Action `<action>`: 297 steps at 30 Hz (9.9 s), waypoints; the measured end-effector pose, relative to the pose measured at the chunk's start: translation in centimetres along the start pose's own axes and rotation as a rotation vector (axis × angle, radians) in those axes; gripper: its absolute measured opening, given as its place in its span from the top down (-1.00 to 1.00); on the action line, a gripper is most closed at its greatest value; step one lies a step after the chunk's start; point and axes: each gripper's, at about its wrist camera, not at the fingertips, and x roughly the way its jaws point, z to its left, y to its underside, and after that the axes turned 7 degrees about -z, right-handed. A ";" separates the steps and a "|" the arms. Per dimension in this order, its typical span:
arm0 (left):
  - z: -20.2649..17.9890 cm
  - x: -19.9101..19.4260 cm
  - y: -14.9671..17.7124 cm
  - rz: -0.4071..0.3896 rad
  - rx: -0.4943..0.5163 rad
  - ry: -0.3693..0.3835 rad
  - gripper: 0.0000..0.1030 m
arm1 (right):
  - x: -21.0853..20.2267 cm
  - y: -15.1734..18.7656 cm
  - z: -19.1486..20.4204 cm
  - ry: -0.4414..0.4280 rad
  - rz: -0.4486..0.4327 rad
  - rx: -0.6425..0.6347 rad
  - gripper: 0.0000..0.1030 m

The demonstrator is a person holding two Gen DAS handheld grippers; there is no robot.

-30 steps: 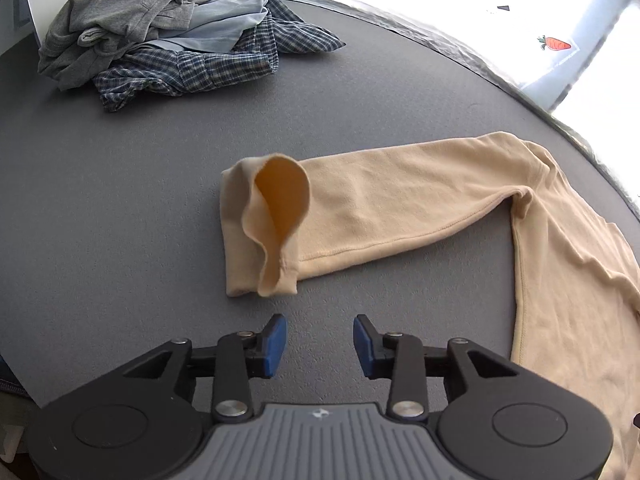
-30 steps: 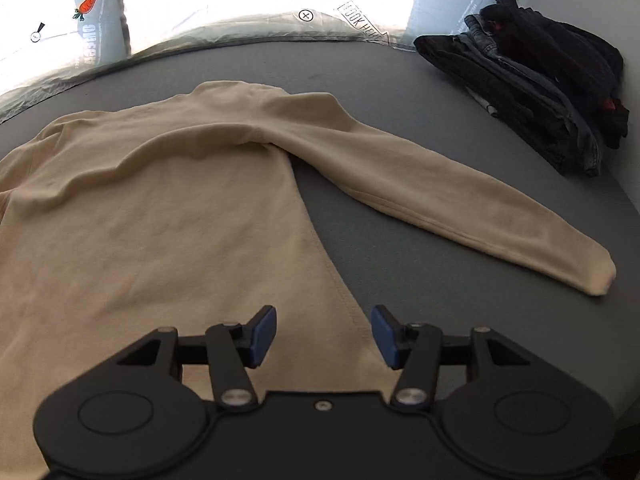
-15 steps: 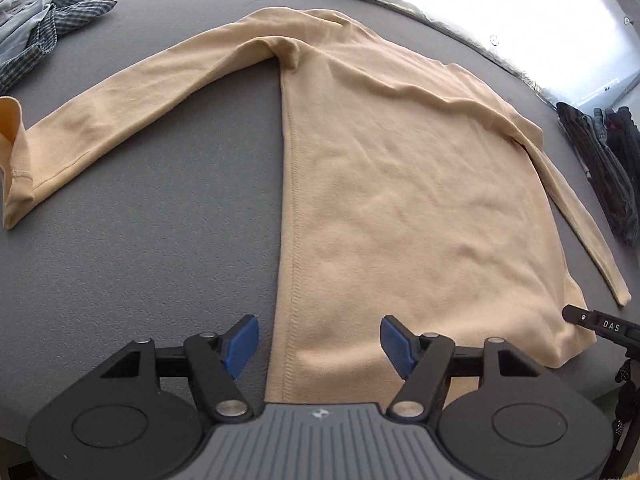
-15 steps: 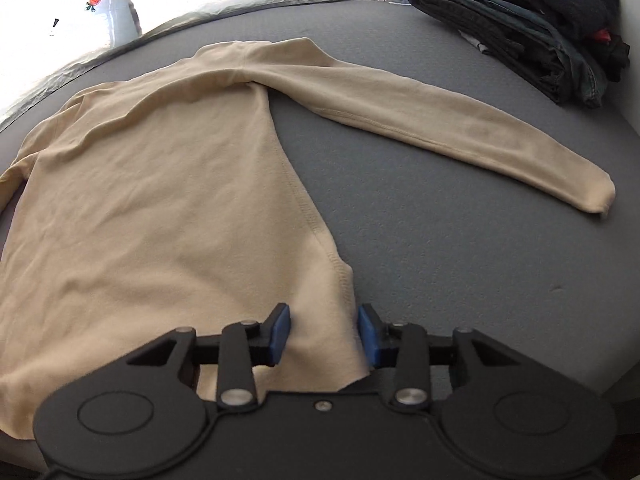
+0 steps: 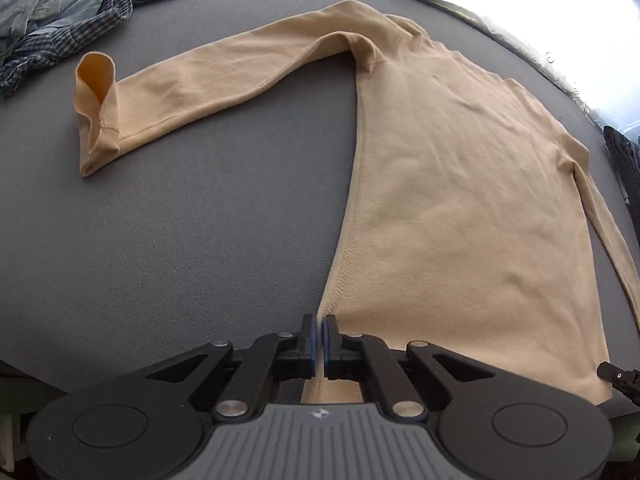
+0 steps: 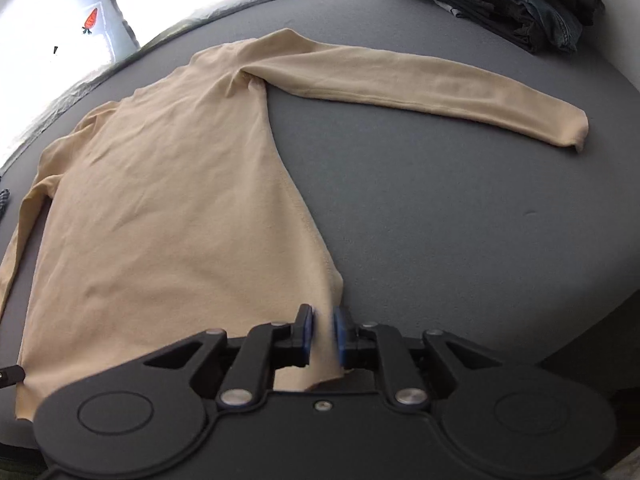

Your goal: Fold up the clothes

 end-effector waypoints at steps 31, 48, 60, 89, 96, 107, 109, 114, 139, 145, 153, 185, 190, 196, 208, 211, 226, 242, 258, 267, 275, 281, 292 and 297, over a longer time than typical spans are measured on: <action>17.8 -1.8 -8.2 -0.290 -0.294 -0.633 -0.43 | 6.6 -0.4 14.0 -0.010 0.046 -0.276 -0.93; 19.2 -0.5 -6.4 -0.236 -0.345 -0.321 -0.44 | 7.6 -0.4 15.6 0.001 0.039 -0.205 -1.00; 16.2 -1.1 -7.4 -0.289 -0.285 -0.229 0.86 | 7.5 -0.1 15.2 -0.011 0.015 -0.210 -1.00; 4.9 1.4 -7.1 -0.073 -0.006 -0.218 -0.43 | 5.9 -3.8 18.4 -0.572 0.069 -0.030 0.09; 5.6 2.7 -6.7 -0.012 -0.004 -0.233 -0.54 | 8.8 -3.1 22.9 -0.652 0.197 0.153 0.04; 5.1 3.5 -6.7 0.022 0.049 -0.192 -0.87 | 10.5 -1.6 27.0 -0.574 0.218 0.097 0.39; 5.0 3.6 -6.6 0.027 0.061 -0.184 -0.91 | 10.3 -1.5 27.0 -0.574 0.201 0.088 0.69; 4.7 3.9 -6.5 0.038 0.094 -0.169 -0.98 | 10.1 -1.8 26.3 -0.570 0.174 0.105 0.95; 0.2 1.8 -6.4 0.031 -0.053 -0.224 -0.99 | 9.7 -11.4 10.1 -0.553 0.006 0.272 0.96; -6.8 0.9 -4.2 -0.019 -0.007 -0.282 -0.99 | 10.3 -14.4 2.4 -0.522 -0.057 0.294 0.96; -12.6 2.9 -1.6 -0.002 -0.042 -0.344 -0.99 | 11.8 -16.8 -7.3 -0.442 -0.096 0.318 0.96; -14.3 2.4 2.4 -0.016 -0.229 -0.429 -1.00 | 16.2 -23.4 -9.0 -0.511 -0.093 0.199 0.95; -15.5 0.3 1.5 -0.092 -0.161 -0.465 -1.00 | 16.2 -24.9 -11.0 -0.473 -0.147 0.194 0.95; -17.3 -1.4 0.0 -0.160 -0.209 -0.396 -1.00 | 16.9 -26.3 -13.6 -0.408 -0.180 0.200 0.95; -10.6 0.0 -0.6 -0.110 -0.265 -0.427 -1.00 | 20.5 -24.8 -12.6 -0.180 -0.086 -0.003 0.93; -10.0 0.2 -0.1 -0.097 -0.254 -0.428 -1.00 | 20.0 -24.7 -12.1 -0.132 -0.099 -0.022 0.70; -5.4 -2.4 2.1 -0.105 -0.136 -0.301 -1.00 | 11.5 -14.6 -4.4 -0.384 -0.079 0.233 0.64; 2.6 -4.0 1.1 -0.021 0.123 -0.060 -1.00 | 6.5 -0.1 15.7 -0.643 0.179 0.202 0.68; 3.5 -2.6 1.5 0.039 0.378 -0.004 -1.00 | 4.7 5.1 22.5 -0.639 0.256 0.066 0.73; 2.0 -2.8 1.3 0.019 0.339 0.018 -1.00 | 3.9 4.3 19.0 -0.688 0.219 0.094 0.90; -2.8 -2.2 2.8 0.034 0.367 0.023 -1.00 | 4.2 2.8 13.3 -0.672 0.222 0.143 0.93; -6.8 -1.4 4.4 0.056 0.409 0.011 -1.00 | 4.9 2.1 10.2 -0.630 0.220 0.119 0.96; -7.8 0.2 5.6 0.099 0.360 -0.073 -1.00 | 6.2 0.9 9.7 -0.725 0.252 0.053 0.60; -7.0 -0.3 5.7 0.082 0.337 -0.091 -1.00 | 6.5 1.4 12.3 -0.784 0.309 -0.066 0.48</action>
